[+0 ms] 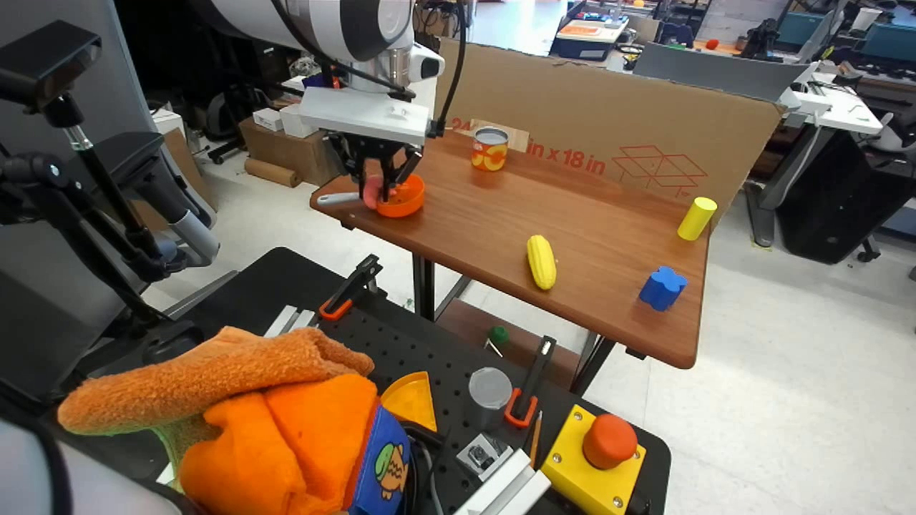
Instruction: Take the rabbit toy out of the orange pan and place it on the table
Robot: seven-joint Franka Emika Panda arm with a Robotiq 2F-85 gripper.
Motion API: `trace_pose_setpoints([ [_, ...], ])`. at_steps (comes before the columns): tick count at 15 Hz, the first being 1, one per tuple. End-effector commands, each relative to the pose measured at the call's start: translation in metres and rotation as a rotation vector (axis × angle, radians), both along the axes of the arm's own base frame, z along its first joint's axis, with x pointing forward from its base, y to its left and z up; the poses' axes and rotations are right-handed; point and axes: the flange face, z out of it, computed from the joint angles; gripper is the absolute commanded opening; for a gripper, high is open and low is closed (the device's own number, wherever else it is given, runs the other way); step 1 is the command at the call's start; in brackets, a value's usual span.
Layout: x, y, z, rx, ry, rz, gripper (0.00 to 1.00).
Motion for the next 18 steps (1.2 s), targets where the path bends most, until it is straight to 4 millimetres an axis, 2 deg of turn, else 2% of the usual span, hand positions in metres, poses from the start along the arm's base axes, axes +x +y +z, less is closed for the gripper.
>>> trace_pose_setpoints([
  [1,0.002,0.001,0.006,0.012,-0.043,-0.008,0.04],
  [2,0.001,0.000,0.010,0.015,-0.049,-0.011,0.01],
  [4,-0.005,-0.001,0.019,0.017,-0.066,-0.017,0.04],
  [5,-0.008,-0.003,0.023,0.016,-0.067,-0.017,0.01],
  [9,-0.033,-0.014,0.061,0.037,-0.098,-0.053,0.03],
  [11,-0.036,-0.030,0.087,0.054,-0.107,-0.116,0.03],
  [12,-0.027,-0.043,0.102,0.066,-0.131,-0.145,0.20],
  [13,-0.021,-0.052,0.114,0.069,-0.146,-0.172,0.25],
  [14,-0.004,-0.072,0.128,0.064,-0.185,-0.210,0.09],
  [15,0.008,-0.085,0.139,0.055,-0.201,-0.235,0.09],
  [17,0.042,-0.126,0.162,0.063,-0.227,-0.333,0.00],
  [18,0.057,-0.148,0.170,0.066,-0.234,-0.377,0.03],
])
